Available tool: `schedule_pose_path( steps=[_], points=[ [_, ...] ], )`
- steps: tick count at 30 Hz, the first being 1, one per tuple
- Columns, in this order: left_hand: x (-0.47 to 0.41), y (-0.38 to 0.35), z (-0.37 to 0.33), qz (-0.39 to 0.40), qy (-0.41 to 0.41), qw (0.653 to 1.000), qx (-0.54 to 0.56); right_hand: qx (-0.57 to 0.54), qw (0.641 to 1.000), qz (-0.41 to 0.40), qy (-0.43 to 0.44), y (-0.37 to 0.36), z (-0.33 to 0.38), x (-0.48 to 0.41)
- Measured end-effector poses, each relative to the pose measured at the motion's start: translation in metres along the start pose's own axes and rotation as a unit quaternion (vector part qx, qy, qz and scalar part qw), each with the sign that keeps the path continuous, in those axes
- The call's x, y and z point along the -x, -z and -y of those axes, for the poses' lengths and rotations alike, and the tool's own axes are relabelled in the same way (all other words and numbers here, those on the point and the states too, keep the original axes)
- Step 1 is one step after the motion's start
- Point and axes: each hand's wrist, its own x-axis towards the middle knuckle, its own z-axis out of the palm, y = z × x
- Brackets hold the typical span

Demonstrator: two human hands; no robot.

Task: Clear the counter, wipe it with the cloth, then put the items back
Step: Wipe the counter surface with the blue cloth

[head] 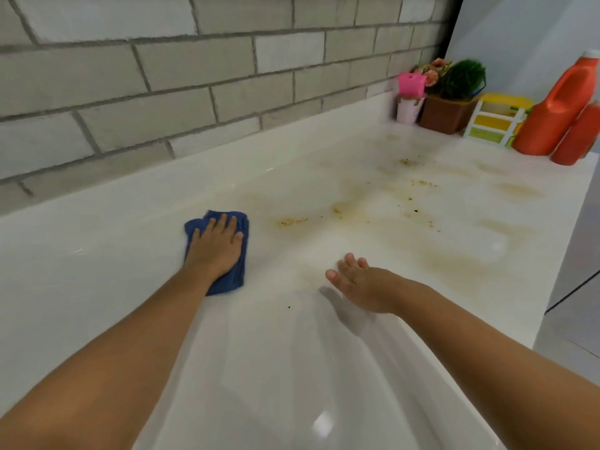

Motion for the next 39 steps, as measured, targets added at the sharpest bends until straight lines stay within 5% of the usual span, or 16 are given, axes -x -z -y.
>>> schedule_pose_path(
  steps=[6,10,16,20,27,32,36,39],
  points=[
    [0.110,-0.023,-0.098,0.009,-0.153,0.988,-0.018,-0.033,0.999,0.008,0.019,0.004,-0.005,0.000],
    [0.162,-0.023,-0.077,0.037,-0.232,0.972,-0.006,-0.126,0.987,-0.082,0.059,-0.001,-0.017,0.020],
    [0.094,-0.009,-0.029,-0.010,0.035,0.999,-0.011,-0.120,0.965,-0.223,0.065,-0.004,-0.074,0.066],
    [0.083,-0.012,-0.063,-0.006,0.082,0.997,-0.003,-0.105,0.957,-0.265,0.054,0.000,-0.104,0.081],
    [0.168,-0.039,-0.180,0.009,-0.108,0.994,0.000,-0.096,0.951,-0.286,0.073,-0.007,-0.122,0.077],
    [0.222,-0.045,-0.180,0.043,-0.239,0.970,0.003,-0.045,0.965,-0.259,-0.001,-0.006,-0.155,0.080],
    [0.200,-0.038,-0.151,-0.010,-0.069,0.995,0.073,-0.008,0.961,-0.239,-0.136,-0.007,-0.193,0.088],
    [0.173,-0.036,-0.144,-0.028,0.042,0.998,0.036,0.005,0.968,-0.219,-0.123,-0.018,-0.208,0.090]
  ],
)
